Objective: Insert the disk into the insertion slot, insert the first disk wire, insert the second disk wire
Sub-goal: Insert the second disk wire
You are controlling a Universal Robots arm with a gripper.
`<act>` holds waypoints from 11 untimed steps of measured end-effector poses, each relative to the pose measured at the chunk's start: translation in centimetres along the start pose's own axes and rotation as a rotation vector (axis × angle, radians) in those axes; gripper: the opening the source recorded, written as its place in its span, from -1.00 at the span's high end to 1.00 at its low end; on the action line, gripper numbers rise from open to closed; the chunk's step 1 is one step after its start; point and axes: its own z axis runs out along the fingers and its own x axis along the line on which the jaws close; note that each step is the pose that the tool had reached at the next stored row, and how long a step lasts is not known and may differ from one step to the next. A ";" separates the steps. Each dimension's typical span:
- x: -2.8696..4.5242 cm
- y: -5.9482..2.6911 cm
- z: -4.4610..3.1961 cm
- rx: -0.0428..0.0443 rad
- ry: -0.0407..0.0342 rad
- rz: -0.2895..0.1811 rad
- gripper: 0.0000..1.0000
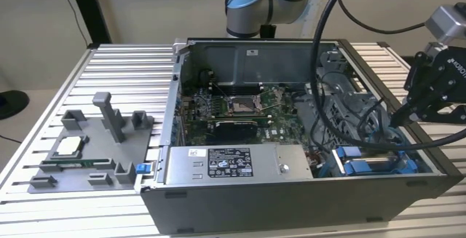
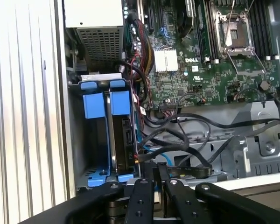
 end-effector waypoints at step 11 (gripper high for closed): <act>0.42 3.89 -0.10 0.0014 -0.0001 0.000 1.00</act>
